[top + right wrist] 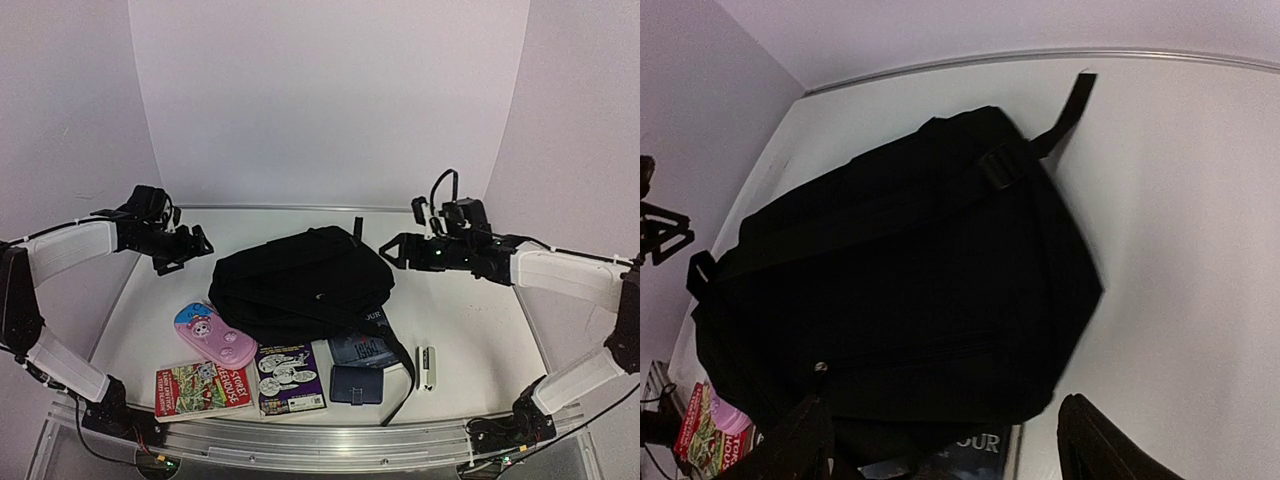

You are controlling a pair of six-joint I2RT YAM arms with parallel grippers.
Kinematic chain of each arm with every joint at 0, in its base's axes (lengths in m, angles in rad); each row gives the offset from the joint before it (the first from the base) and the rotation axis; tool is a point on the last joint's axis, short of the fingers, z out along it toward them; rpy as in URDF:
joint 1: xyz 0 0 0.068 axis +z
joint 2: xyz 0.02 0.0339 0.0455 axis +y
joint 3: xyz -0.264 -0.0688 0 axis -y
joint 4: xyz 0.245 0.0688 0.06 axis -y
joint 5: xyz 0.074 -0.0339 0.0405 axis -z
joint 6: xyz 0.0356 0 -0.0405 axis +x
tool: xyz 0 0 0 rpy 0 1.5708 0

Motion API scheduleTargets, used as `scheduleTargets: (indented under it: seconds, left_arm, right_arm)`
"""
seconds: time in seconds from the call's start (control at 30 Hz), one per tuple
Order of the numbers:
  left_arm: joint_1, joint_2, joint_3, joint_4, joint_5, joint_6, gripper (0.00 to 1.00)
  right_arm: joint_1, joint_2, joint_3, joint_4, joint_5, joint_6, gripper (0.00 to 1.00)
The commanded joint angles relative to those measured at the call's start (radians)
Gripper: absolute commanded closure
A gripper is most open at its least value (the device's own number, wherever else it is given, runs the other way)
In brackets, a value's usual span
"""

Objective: Pack the student bag
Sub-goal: Adjust the student bag at the center of the board.

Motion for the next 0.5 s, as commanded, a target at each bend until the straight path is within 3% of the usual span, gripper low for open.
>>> scheduleTargets:
  seconds: [0.0, 0.17, 0.47]
  left_arm:
    - [-0.024, -0.036, -0.048, -0.02, 0.116, -0.064, 0.05]
    - [-0.03, -0.069, -0.139, 0.08, 0.262, -0.119, 0.03]
    - [-0.05, -0.047, -0.192, 0.151, 0.353, -0.161, 0.04]
  right_arm:
    - [0.109, 0.11, 0.112, -0.026, 0.008, 0.085, 0.38]
    - [0.205, 0.245, 0.191, -0.038, 0.028, 0.128, 0.46]
    - [0.272, 0.413, 0.302, -0.072, 0.063, 0.152, 0.58]
